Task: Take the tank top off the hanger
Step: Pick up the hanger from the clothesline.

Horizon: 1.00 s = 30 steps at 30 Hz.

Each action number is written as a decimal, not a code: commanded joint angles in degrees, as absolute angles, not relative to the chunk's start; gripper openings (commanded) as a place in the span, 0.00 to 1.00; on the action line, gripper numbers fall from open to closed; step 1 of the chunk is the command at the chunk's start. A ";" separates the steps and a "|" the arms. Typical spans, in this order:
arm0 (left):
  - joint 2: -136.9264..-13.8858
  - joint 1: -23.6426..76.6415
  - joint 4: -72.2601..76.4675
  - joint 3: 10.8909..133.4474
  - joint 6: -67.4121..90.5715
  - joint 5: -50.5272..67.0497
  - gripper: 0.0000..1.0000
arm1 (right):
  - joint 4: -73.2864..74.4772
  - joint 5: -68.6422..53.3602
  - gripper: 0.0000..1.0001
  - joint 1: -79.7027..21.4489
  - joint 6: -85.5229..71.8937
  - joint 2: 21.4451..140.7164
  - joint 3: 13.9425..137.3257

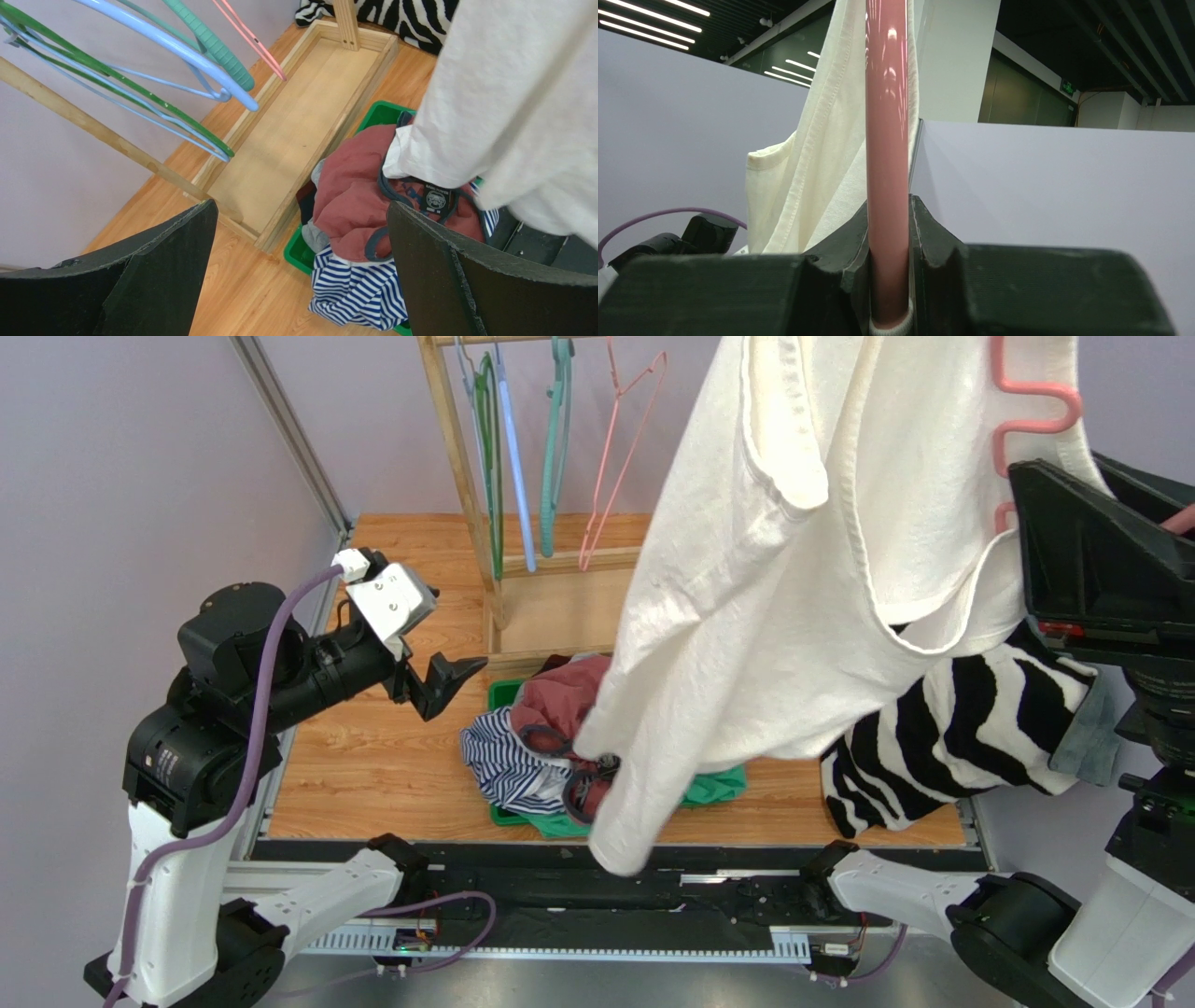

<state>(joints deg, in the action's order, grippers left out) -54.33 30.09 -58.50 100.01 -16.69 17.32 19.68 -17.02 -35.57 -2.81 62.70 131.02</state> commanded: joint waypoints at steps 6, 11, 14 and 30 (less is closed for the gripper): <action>-52.47 29.44 -57.74 99.49 -15.82 18.02 0.99 | 18.72 -11.96 0.00 -35.77 -0.26 64.42 125.41; -52.12 29.09 -57.74 99.32 -15.82 18.46 0.99 | 18.98 -12.48 0.00 -35.77 -0.26 68.72 131.30; -51.94 28.74 -57.66 99.14 -15.73 18.81 0.99 | 18.81 -13.35 0.00 -35.77 -0.88 71.01 133.59; -49.48 28.30 -59.32 96.95 -18.80 18.37 0.99 | 21.87 -23.63 0.00 -35.86 -5.71 58.81 101.79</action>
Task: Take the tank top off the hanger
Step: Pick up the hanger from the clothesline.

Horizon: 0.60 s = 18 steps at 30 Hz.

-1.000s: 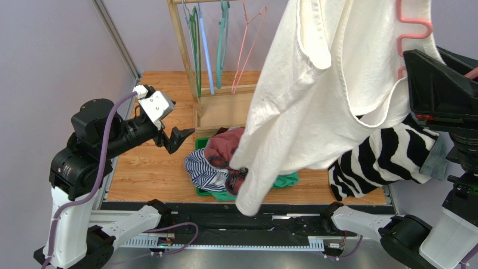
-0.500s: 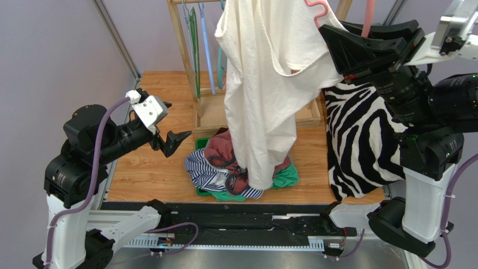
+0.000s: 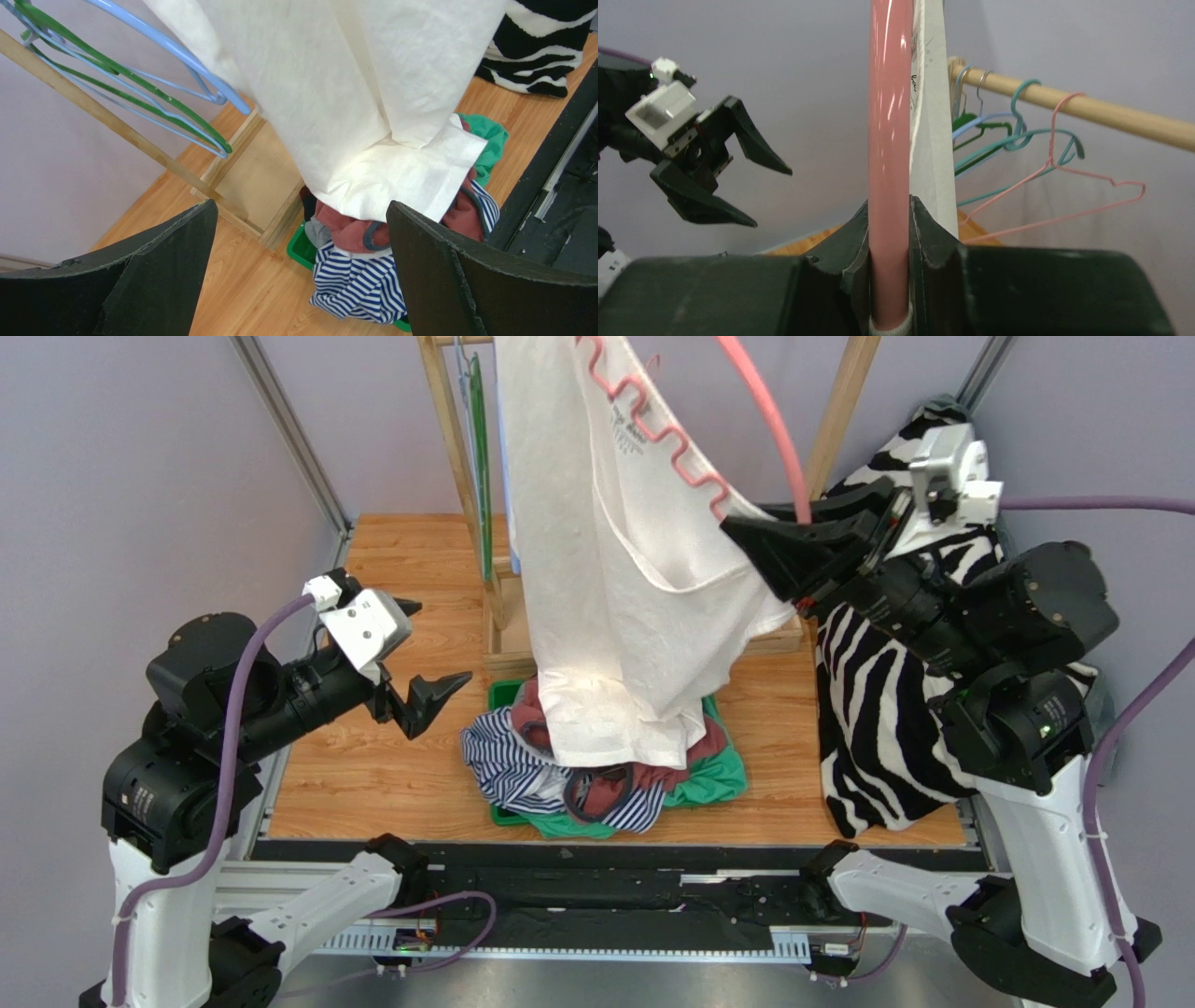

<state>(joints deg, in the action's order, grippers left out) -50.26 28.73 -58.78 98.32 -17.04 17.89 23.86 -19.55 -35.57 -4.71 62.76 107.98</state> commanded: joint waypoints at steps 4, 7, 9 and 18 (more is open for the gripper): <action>-48.52 28.30 -59.42 94.75 -20.83 13.99 0.99 | 26.27 -27.07 0.00 -35.86 -4.22 56.61 96.51; -49.82 28.21 -58.27 98.24 -21.71 7.04 0.99 | 27.51 -29.00 0.00 -35.86 -3.08 54.67 92.47; -50.97 27.86 -58.62 101.15 -20.84 6.59 0.99 | 29.43 -30.32 0.00 -35.86 -1.94 53.62 90.28; -56.34 27.33 -64.50 115.04 -24.42 21.07 0.99 | 45.16 -39.11 0.00 -35.77 10.45 53.79 87.98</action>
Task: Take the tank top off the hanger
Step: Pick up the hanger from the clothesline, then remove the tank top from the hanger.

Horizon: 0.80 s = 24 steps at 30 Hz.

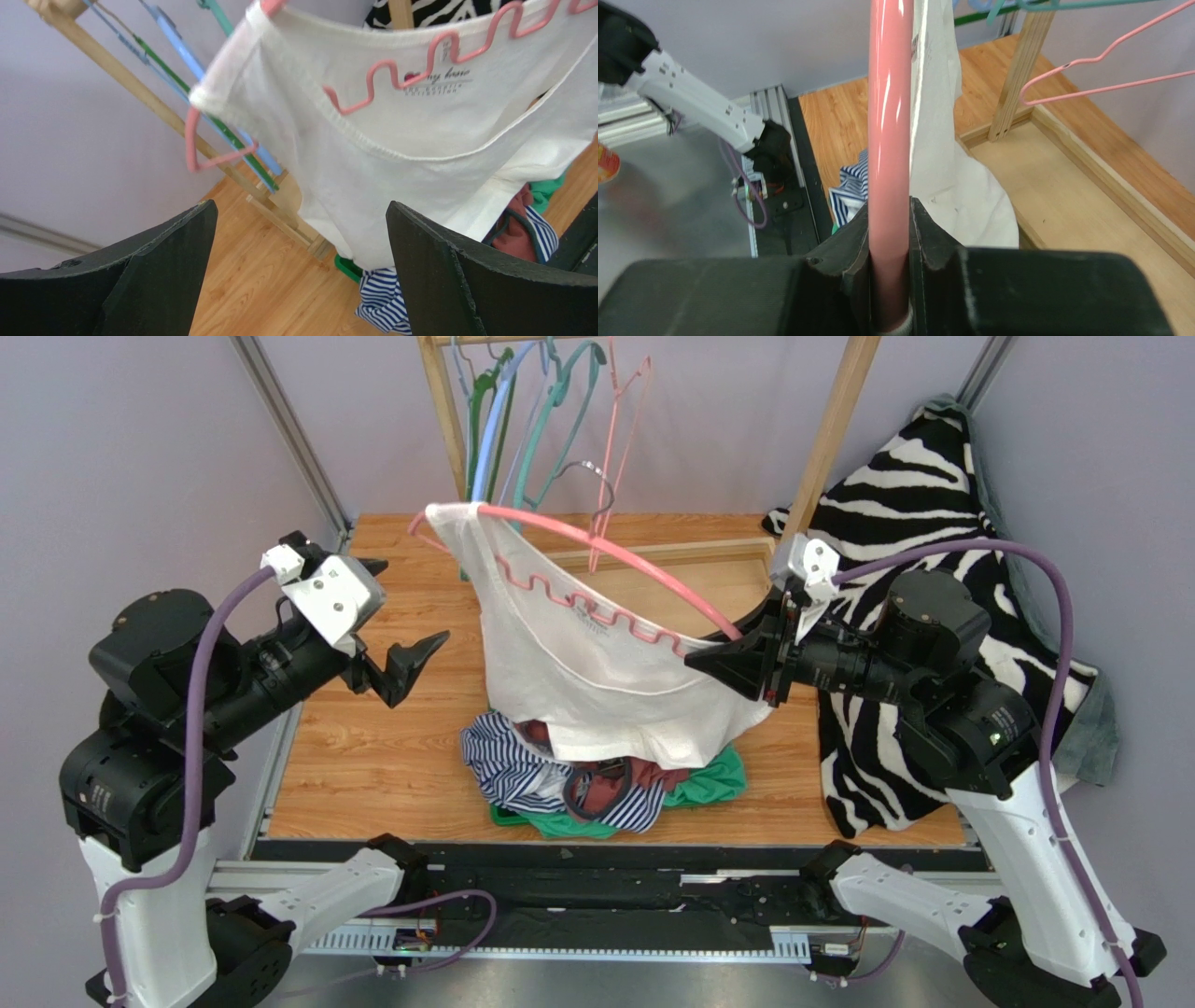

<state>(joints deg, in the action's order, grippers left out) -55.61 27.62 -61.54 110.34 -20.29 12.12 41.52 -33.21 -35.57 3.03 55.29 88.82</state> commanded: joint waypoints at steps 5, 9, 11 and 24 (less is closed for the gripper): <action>-56.86 27.33 -67.67 120.23 -25.05 29.78 0.99 | 45.35 -43.24 0.00 -35.86 13.88 52.38 84.03; -58.35 27.33 -70.92 119.97 -27.50 35.76 0.99 | 47.36 -45.53 0.00 -36.56 17.56 53.43 83.23; -58.97 27.33 -73.12 118.40 -28.74 39.27 0.99 | 48.60 -44.30 0.00 -37.70 19.15 53.88 83.67; -65.74 27.42 -85.77 117.16 -37.79 50.71 0.87 | 52.29 -41.66 0.00 -43.50 23.64 59.67 90.35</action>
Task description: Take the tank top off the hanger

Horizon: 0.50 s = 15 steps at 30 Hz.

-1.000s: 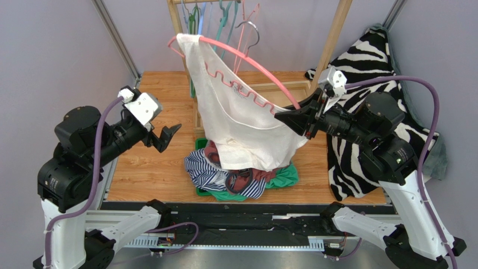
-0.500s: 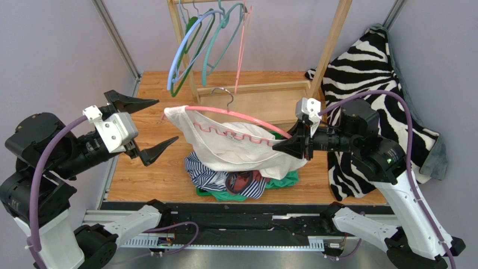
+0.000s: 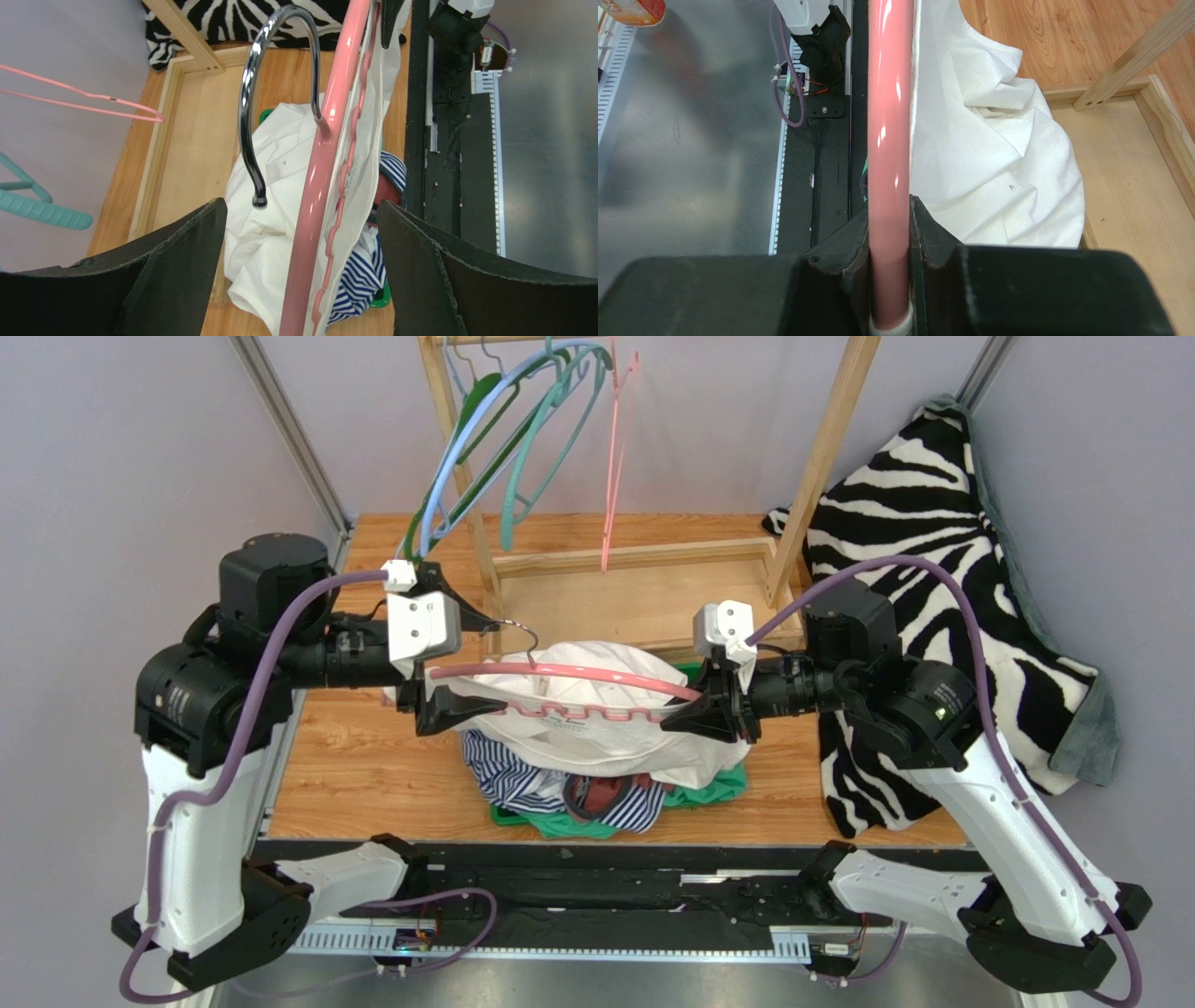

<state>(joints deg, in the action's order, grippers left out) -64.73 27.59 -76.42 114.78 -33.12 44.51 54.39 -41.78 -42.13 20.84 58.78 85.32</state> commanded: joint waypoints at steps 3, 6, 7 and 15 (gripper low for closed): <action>-66.44 27.42 -87.88 116.81 -39.45 52.90 0.77 | 52.65 -39.99 0.00 -44.91 24.52 61.34 92.10; -66.71 27.42 -89.21 116.80 -41.04 54.14 0.55 | 53.43 -39.03 0.00 -45.88 25.40 62.93 93.86; -66.62 27.42 -89.30 116.89 -41.22 54.31 0.51 | 53.70 -38.68 0.00 -46.14 25.49 63.19 94.13; -64.34 27.42 -83.16 115.14 -37.36 51.95 0.00 | 47.47 -32.09 0.05 -46.32 22.60 60.92 88.70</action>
<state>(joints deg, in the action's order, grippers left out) -66.19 27.70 -79.31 114.91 -38.59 52.25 55.35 -37.52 -46.17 25.47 63.59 90.94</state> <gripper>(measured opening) 0.062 0.186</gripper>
